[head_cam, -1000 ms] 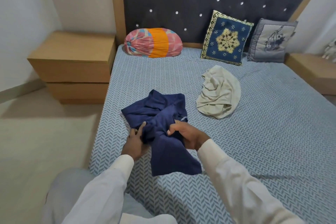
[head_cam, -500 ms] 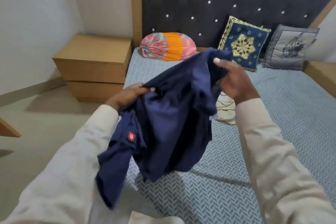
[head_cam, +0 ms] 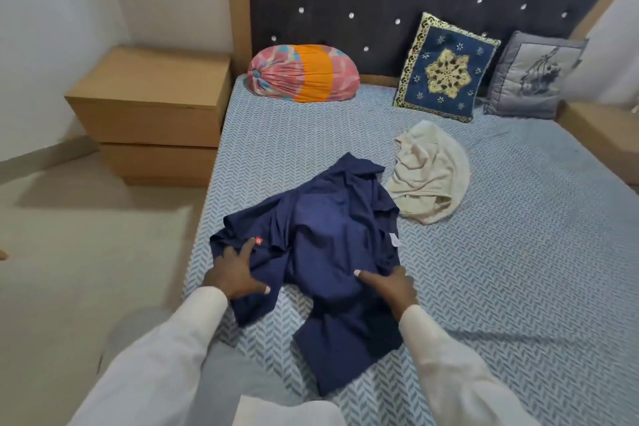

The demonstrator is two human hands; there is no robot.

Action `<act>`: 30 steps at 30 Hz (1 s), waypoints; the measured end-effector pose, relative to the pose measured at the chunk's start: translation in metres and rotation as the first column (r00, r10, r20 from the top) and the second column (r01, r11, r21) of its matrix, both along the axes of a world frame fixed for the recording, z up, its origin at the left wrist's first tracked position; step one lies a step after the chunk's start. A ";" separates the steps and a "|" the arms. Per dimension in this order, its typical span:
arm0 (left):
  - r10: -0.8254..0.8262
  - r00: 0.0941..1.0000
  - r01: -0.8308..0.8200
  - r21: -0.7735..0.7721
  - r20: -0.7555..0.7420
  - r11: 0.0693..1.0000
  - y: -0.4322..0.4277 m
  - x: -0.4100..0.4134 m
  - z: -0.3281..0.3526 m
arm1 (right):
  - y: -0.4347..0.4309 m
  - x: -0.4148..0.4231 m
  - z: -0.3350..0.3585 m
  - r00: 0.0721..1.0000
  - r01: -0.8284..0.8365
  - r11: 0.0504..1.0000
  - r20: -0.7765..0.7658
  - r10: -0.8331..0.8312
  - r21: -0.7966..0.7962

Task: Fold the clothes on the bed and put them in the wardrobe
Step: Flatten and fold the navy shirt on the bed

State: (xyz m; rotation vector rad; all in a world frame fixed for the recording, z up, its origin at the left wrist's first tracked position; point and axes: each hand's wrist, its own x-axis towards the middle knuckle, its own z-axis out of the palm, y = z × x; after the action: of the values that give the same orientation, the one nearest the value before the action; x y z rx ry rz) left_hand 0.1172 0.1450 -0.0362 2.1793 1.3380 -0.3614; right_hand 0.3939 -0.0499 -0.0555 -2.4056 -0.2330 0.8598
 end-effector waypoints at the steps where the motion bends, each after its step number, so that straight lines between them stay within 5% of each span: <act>1: -0.030 0.998 0.033 0.067 -0.059 0.997 -0.012 0.000 -0.001 | -0.006 -0.010 0.002 0.998 -0.035 0.996 0.057 0.039 -0.076; 3: -0.046 0.997 0.058 0.179 -0.069 0.982 -0.026 0.000 -0.009 | -0.012 -0.018 0.004 0.992 -0.056 0.991 0.110 0.069 -0.121; 7: 0.083 0.972 -0.126 0.189 0.220 0.974 -0.019 -0.013 -0.020 | -0.023 -0.008 0.006 0.979 -0.007 0.995 0.204 0.027 -0.099; 13: 0.389 0.708 -0.608 0.230 0.589 0.760 -0.018 -0.031 -0.005 | -0.036 0.003 0.017 0.932 0.072 0.996 0.351 -0.088 0.058; 18: 0.464 0.837 -0.488 0.012 0.289 0.873 -0.011 -0.050 -0.003 | -0.033 -0.057 0.014 0.815 -0.145 0.989 0.567 0.118 0.003; 21: 0.414 0.890 -0.405 -0.087 0.191 0.910 -0.010 -0.059 -0.005 | -0.021 -0.093 0.007 0.805 -0.363 0.932 0.500 0.318 -0.009; 24: 0.391 0.886 -0.382 -0.086 0.251 0.920 -0.006 -0.067 -0.014 | -0.008 -0.119 -0.003 0.773 -0.489 0.863 0.394 0.498 -0.131; 30: 0.348 0.738 -0.378 -0.073 0.578 0.923 0.017 -0.072 -0.007 | 0.008 -0.130 -0.003 0.788 -0.448 0.847 0.321 0.526 -0.286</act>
State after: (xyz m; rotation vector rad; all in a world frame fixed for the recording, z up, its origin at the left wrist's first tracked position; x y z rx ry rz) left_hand 0.0449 0.1616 -0.0430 1.7751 1.3592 0.4725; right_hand 0.2642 -0.0416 -0.0582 -2.7359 -1.0162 0.6181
